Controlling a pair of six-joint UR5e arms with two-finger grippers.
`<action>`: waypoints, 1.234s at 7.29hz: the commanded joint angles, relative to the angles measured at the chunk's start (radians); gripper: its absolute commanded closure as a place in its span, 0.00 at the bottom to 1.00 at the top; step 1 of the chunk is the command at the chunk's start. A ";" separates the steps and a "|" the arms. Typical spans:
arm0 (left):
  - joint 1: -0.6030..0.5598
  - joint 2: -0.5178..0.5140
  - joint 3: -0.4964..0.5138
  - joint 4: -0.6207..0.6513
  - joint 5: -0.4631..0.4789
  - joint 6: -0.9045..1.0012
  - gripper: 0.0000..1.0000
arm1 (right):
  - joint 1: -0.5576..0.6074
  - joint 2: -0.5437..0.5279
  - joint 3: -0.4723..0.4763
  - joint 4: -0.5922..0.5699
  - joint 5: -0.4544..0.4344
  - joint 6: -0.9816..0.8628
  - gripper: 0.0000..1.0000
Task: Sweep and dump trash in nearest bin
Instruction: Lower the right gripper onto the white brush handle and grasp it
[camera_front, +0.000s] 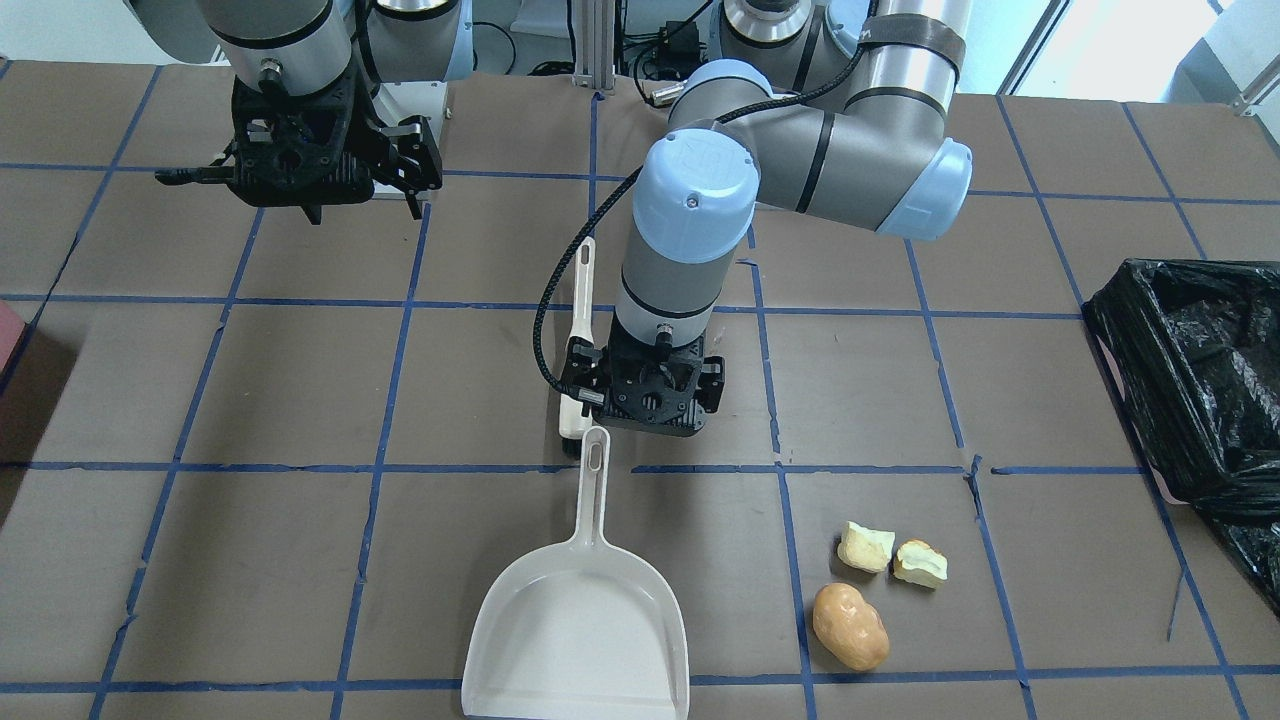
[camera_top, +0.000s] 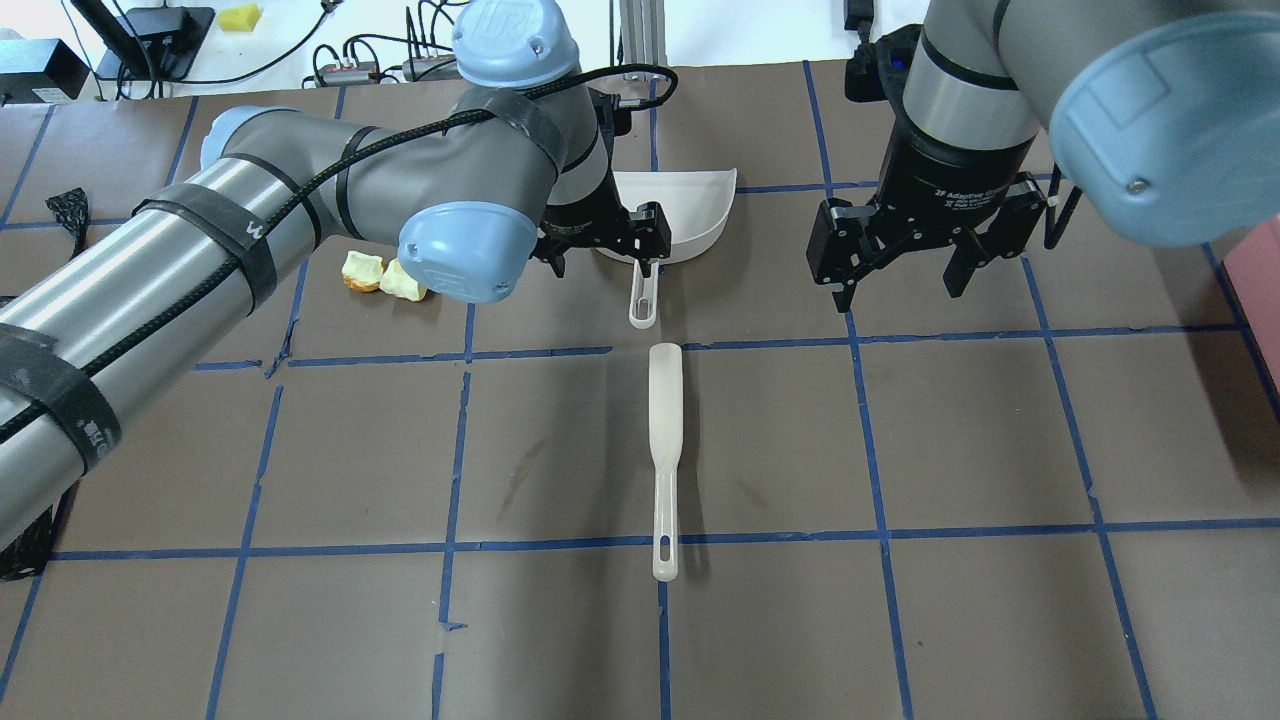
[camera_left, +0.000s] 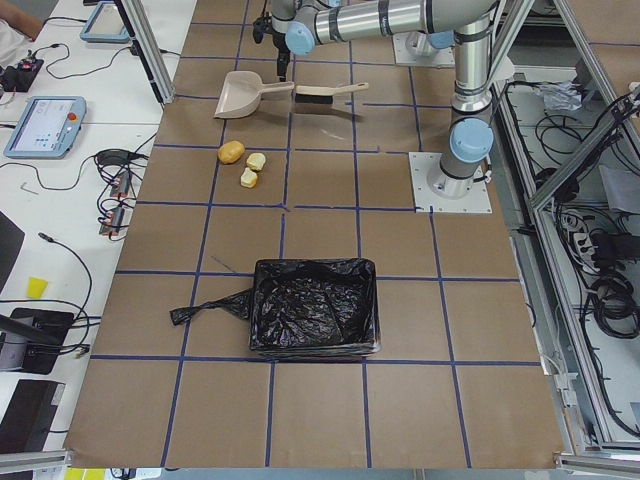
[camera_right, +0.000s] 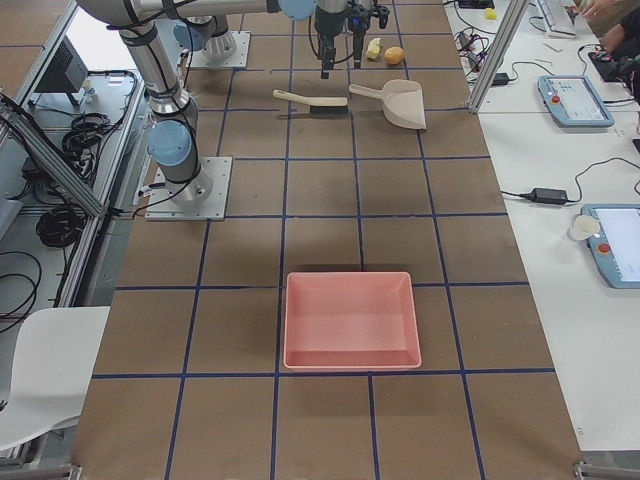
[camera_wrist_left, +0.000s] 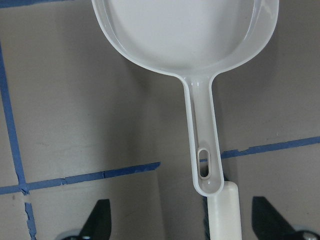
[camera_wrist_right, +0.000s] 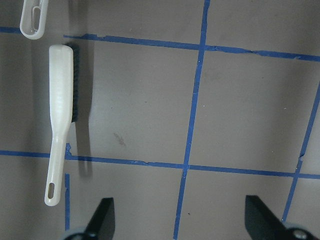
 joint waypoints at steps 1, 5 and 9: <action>-0.031 -0.017 -0.007 0.030 0.004 -0.010 0.00 | 0.002 -0.003 0.000 -0.003 0.002 0.006 0.08; -0.048 -0.095 -0.011 0.157 0.016 -0.010 0.00 | 0.002 0.000 0.011 -0.008 0.002 0.000 0.08; -0.063 -0.126 -0.060 0.286 0.039 -0.010 0.00 | 0.001 -0.004 0.014 -0.001 0.002 -0.001 0.10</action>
